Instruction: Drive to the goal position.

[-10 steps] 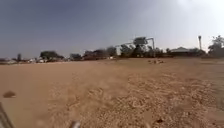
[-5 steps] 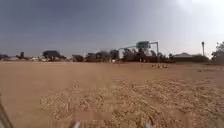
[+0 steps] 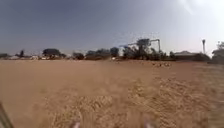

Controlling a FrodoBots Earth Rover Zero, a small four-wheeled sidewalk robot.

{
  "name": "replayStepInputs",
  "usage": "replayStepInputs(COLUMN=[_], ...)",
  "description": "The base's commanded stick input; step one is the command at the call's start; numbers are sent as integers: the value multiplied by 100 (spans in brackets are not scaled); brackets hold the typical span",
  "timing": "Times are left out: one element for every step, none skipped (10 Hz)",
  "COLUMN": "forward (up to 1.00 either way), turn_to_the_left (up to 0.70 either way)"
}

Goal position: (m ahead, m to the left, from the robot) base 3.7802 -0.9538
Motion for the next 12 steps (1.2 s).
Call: replayStepInputs(forward=[70, 70, 70, 70, 70, 70, 70, 70, 70, 70, 70, 70], turn_to_the_left=[0, 0, 0, 0, 0, 0, 0, 0, 0, 0, 0, 0])
